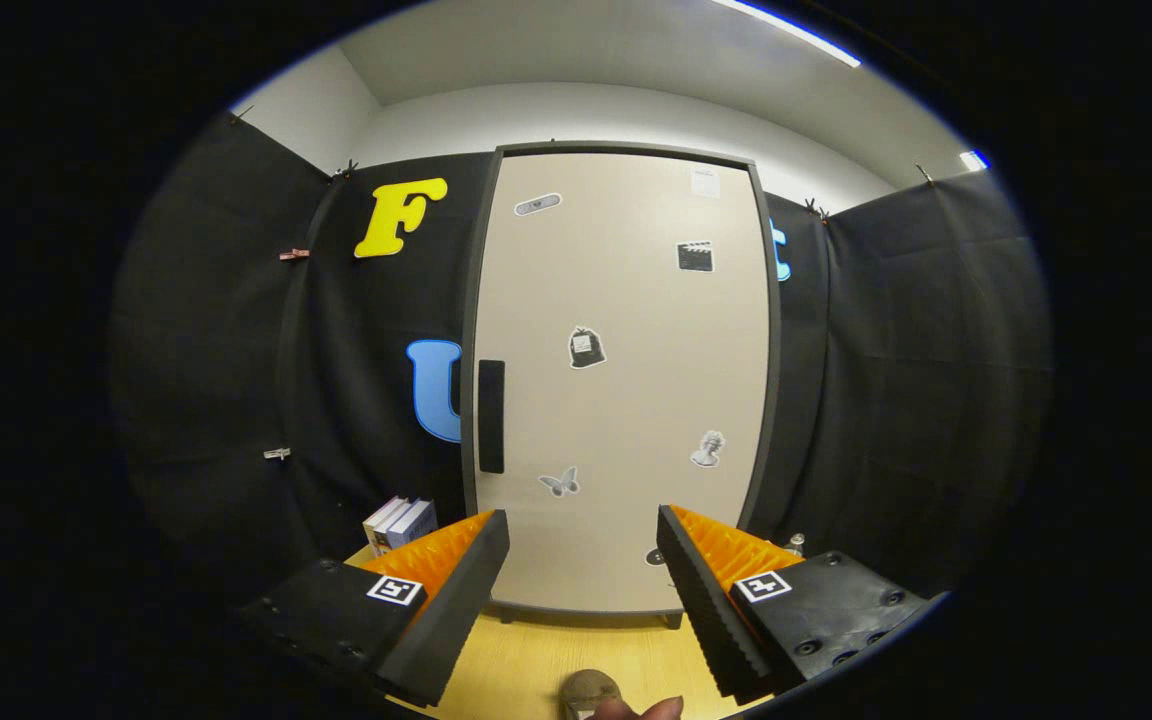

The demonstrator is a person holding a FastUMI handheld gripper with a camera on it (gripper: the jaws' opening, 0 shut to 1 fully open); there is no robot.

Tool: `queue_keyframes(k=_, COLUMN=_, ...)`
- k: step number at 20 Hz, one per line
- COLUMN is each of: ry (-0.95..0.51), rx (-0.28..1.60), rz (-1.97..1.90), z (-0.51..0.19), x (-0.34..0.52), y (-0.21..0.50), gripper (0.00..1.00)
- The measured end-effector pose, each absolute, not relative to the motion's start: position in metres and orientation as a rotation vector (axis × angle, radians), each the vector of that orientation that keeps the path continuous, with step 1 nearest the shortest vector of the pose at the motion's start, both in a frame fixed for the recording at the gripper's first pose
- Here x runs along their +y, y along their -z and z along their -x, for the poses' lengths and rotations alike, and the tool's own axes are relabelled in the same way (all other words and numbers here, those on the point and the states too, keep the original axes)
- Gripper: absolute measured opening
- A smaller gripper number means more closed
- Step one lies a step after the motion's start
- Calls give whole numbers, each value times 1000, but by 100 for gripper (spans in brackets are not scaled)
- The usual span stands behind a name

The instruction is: Open the shoe cabinet door, grab the shoes and put them into the shoe cabinet, then close the shoe cabinet door.

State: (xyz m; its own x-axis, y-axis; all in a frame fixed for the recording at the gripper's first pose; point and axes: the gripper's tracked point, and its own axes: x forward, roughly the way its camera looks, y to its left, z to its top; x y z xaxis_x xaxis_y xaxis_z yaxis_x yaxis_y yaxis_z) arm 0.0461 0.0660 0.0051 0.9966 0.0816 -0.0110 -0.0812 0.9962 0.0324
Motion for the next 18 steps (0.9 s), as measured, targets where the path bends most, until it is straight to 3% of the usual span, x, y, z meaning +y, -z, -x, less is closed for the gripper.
queue_keyframes(k=18, ry=-76, rx=7, rz=-102, z=-222, x=174, y=-4, gripper=97)
